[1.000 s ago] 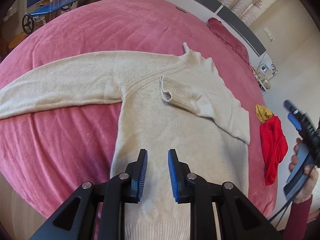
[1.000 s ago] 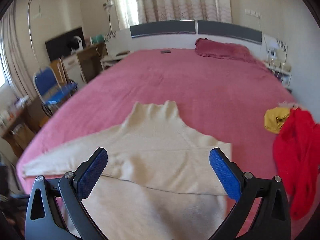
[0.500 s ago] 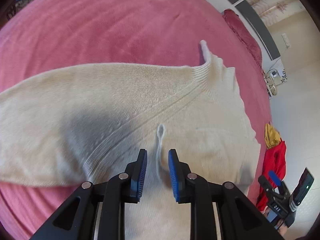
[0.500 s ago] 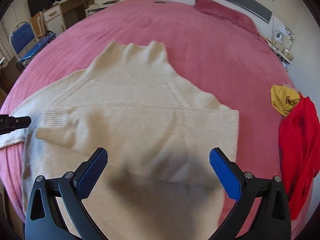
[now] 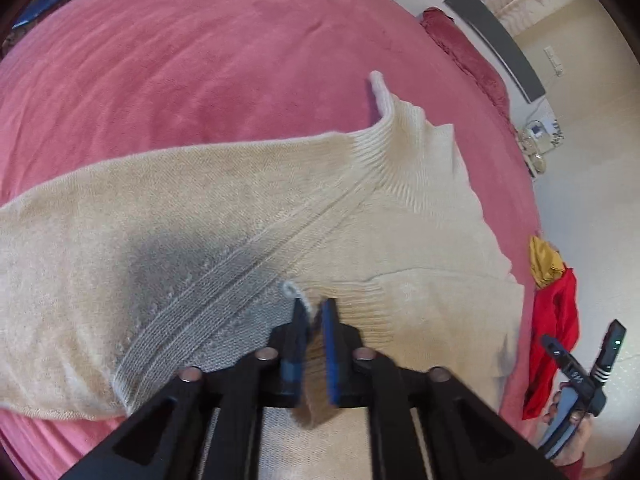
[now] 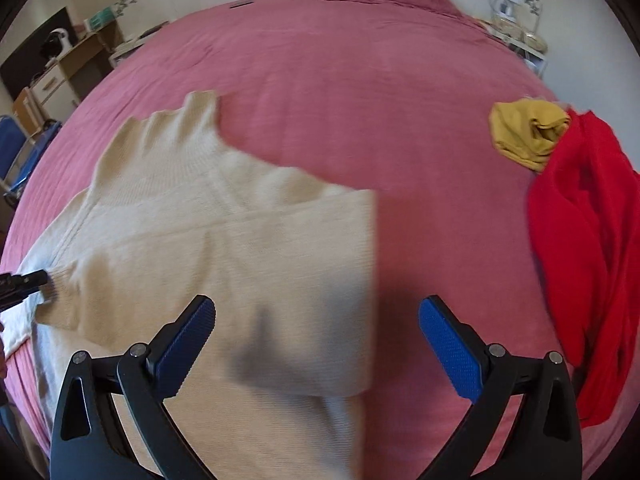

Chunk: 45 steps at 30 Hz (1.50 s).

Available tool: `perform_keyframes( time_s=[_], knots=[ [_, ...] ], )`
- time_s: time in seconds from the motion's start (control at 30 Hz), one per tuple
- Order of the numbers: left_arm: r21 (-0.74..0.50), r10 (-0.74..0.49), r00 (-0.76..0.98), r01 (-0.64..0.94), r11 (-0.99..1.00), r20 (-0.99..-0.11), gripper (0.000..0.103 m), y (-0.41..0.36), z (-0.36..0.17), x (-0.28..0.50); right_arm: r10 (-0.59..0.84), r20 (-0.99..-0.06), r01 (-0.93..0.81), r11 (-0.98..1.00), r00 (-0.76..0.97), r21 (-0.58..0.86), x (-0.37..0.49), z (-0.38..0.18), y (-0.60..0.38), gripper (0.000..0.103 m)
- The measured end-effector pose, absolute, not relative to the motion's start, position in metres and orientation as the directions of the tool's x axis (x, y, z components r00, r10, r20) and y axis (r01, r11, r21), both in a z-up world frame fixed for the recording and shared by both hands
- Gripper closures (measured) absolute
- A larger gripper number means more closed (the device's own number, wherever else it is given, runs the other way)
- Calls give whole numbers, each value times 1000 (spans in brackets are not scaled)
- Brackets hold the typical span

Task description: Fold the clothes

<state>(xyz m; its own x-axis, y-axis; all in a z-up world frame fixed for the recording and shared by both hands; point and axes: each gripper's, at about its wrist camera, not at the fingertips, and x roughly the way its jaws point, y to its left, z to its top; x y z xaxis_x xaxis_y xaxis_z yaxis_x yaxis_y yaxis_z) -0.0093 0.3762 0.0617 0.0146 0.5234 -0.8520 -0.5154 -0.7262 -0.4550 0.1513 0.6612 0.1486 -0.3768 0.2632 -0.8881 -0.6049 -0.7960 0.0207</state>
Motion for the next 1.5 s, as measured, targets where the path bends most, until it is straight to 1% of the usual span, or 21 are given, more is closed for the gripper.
perform_keyframes(
  time_s=[0.27, 0.33, 0.43, 0.47, 0.53, 0.6, 0.7, 0.77, 0.87, 0.97, 1.0, 1.03, 1.07, 1.13, 1.17, 1.23, 1.27, 1.3, 1.37, 1.47, 1.5],
  knots=[
    [-434, 529, -73, -482, -761, -846, 102, 343, 79, -26, 212, -901, -624, -777, -378, 78, 139, 147, 692, 0],
    [-424, 510, -65, -470, -774, -858, 102, 340, 75, -31, 197, -904, -628, -772, -379, 95, 136, 146, 699, 9],
    [-433, 494, -26, -445, -784, -869, 102, 337, 64, -38, 135, -922, -614, -779, -363, 128, 115, 124, 694, 9],
    [-474, 517, 19, -431, -768, -856, 100, 338, 60, -38, 130, -931, -618, -777, -340, 117, 108, 116, 692, 9],
    [-496, 527, 44, -412, -765, -849, 84, 339, 57, -38, 97, -936, -609, -781, -338, 138, 101, 110, 687, 9],
    [-491, 536, 24, -436, -754, -844, 80, 343, 59, -39, 81, -930, -588, -793, -359, 159, 101, 113, 681, 9],
    [-496, 542, 45, -472, -729, -839, 77, 354, 60, -41, 67, -919, -562, -808, -388, 178, 105, 121, 674, 9],
    [-515, 559, 63, -485, -707, -827, 77, 362, 61, -41, 67, -916, -552, -814, -396, 179, 107, 125, 669, 9],
    [-494, 532, 71, -491, -717, -844, 77, 372, 57, -40, 59, -917, -537, -824, -396, 179, 107, 125, 664, 9],
    [-468, 496, 84, -497, -731, -864, 77, 380, 48, -37, 70, -926, -518, -844, -370, 143, 103, 122, 655, 9],
    [-456, 488, 75, -505, -733, -869, 80, 382, 47, -36, 80, -929, -509, -852, -361, 124, 102, 122, 652, 9],
    [-434, 477, 54, -513, -740, -877, 87, 382, 48, -34, 98, -931, -501, -860, -351, 98, 100, 121, 649, 10],
    [-395, 447, 28, -519, -758, -894, 99, 382, 48, -33, 121, -933, -494, -867, -340, 68, 97, 120, 648, 11],
    [-408, 469, 10, -510, -757, -883, 101, 381, 52, -32, 155, -937, -492, -870, -312, 20, 93, 115, 646, 27],
    [-417, 491, -7, -516, -748, -871, 101, 380, 60, -30, 171, -940, -493, -870, -296, -3, 91, 112, 645, 32],
    [-436, 534, -39, -528, -729, -845, 101, 376, 75, -26, 187, -942, -495, -868, -279, -26, 88, 109, 645, 51],
    [-444, 551, -60, -523, -728, -833, 101, 371, 83, -29, 182, -943, -492, -870, -280, -21, 88, 108, 645, 55],
    [-452, 567, -81, -517, -727, -820, 101, 365, 91, -31, 165, -942, -484, -875, -294, -2, 88, 110, 644, 57],
    [-454, 578, -110, -510, -731, -808, 101, 355, 102, -40, 132, -932, -484, -874, -337, 52, 91, 117, 646, 57],
    [-411, 514, -84, -497, -764, -854, 101, 338, 88, -52, 97, -932, -518, -849, -348, 105, 92, 111, 655, 56],
    [-375, 476, -92, -494, -784, -875, 100, 338, 81, -53, 87, -938, -529, -841, -336, 112, 91, 104, 658, 56]
  ],
)
